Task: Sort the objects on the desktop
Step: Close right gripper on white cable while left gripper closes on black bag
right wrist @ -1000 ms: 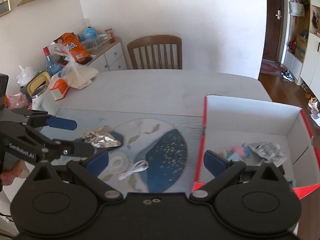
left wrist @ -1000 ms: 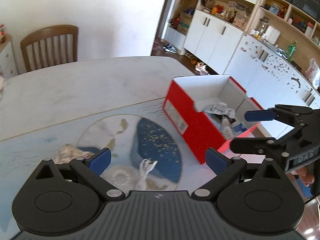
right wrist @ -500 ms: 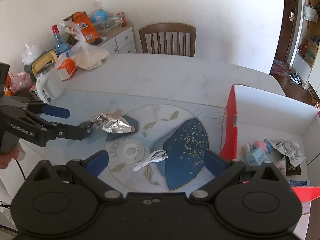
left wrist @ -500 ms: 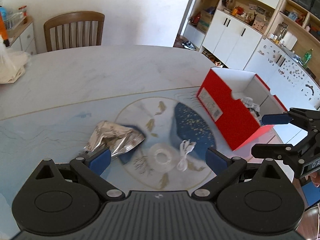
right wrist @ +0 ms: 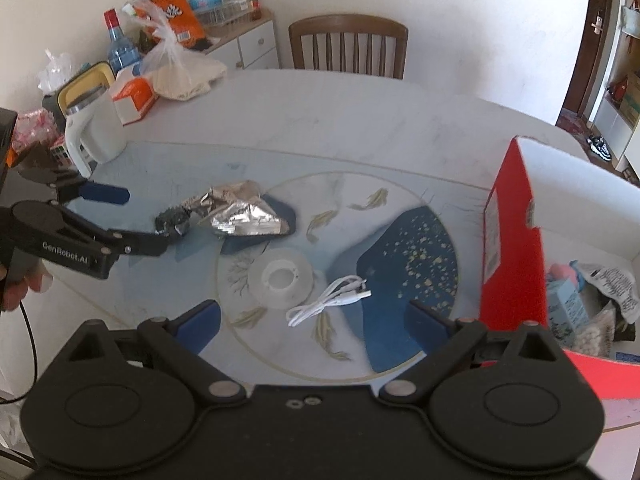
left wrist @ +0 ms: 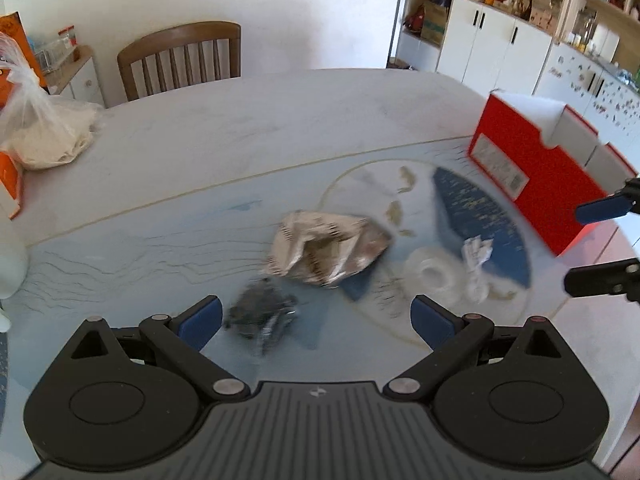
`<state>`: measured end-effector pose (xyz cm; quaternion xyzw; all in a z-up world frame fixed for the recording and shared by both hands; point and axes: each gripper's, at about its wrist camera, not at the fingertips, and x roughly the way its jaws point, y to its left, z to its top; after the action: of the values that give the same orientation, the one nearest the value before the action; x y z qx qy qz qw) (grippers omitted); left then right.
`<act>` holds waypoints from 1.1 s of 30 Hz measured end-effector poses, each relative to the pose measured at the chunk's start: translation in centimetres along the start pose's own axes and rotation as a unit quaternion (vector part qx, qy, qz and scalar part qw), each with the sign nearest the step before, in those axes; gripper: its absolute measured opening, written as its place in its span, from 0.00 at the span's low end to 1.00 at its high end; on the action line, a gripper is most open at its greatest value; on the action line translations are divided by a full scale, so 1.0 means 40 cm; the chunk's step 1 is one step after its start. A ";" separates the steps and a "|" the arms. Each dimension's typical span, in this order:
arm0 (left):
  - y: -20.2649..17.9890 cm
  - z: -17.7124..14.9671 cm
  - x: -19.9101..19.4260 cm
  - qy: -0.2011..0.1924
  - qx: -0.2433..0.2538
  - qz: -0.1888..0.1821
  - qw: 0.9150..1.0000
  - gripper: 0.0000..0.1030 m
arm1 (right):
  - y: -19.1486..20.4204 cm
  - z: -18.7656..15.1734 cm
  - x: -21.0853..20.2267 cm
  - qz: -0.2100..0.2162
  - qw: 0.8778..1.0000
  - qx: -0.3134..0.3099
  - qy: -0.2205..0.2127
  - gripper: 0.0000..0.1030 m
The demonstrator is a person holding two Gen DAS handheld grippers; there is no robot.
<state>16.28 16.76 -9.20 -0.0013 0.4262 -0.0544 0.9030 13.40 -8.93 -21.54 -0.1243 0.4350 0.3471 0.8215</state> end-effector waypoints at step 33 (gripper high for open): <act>0.086 -0.016 0.103 0.006 -0.005 -0.013 1.000 0.98 | -0.027 -0.016 0.217 -0.063 0.996 0.004 0.056 0.77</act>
<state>18.73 19.79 -12.94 -0.0107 0.4319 -0.0643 0.8996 17.06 -6.02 -28.98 -0.1678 0.4728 0.2851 0.8167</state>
